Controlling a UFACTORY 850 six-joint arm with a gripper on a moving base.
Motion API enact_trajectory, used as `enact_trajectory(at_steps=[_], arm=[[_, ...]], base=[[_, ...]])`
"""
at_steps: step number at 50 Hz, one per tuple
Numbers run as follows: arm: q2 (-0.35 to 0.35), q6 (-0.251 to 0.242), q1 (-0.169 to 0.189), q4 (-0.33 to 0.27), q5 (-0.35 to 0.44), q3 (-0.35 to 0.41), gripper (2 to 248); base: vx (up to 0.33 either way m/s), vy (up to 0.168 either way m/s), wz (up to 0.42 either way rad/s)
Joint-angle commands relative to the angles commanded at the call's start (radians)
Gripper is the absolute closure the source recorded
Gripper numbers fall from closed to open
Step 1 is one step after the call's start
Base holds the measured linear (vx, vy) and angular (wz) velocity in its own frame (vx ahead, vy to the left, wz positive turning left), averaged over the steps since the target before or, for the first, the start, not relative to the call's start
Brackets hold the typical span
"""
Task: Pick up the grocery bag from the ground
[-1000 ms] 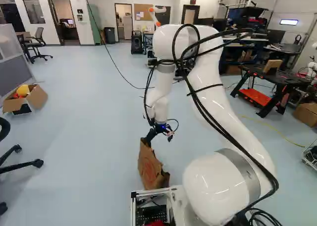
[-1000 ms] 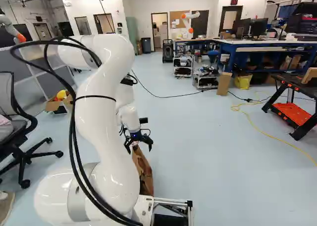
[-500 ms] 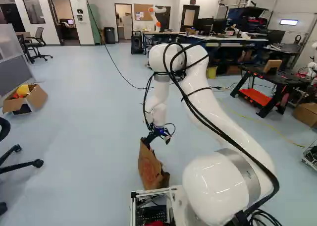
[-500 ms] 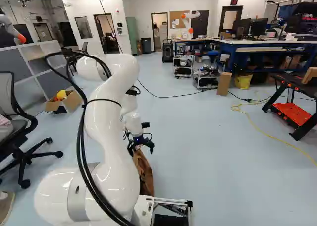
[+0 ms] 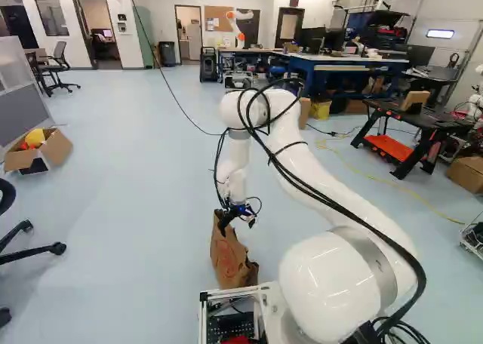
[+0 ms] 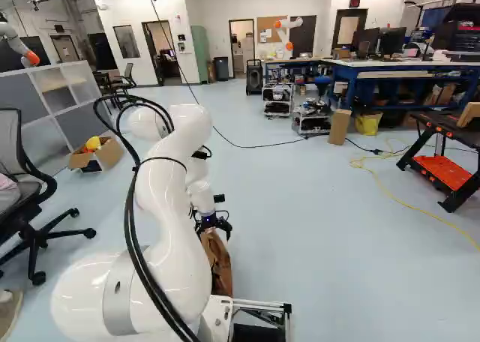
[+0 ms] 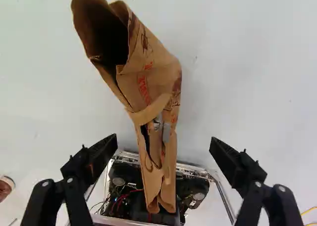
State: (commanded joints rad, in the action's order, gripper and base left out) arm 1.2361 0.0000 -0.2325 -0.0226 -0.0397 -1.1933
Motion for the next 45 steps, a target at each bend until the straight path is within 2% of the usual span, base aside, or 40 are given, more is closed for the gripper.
enact_trajectory(at_steps=[18,45], arm=[[0.120,0.000,-0.003,0.000,0.000,-0.102,3],[0.131,0.000,-0.003,0.000,0.000,-0.112,3]], base=[[0.000,0.000,0.000],[0.000,0.000,0.000]])
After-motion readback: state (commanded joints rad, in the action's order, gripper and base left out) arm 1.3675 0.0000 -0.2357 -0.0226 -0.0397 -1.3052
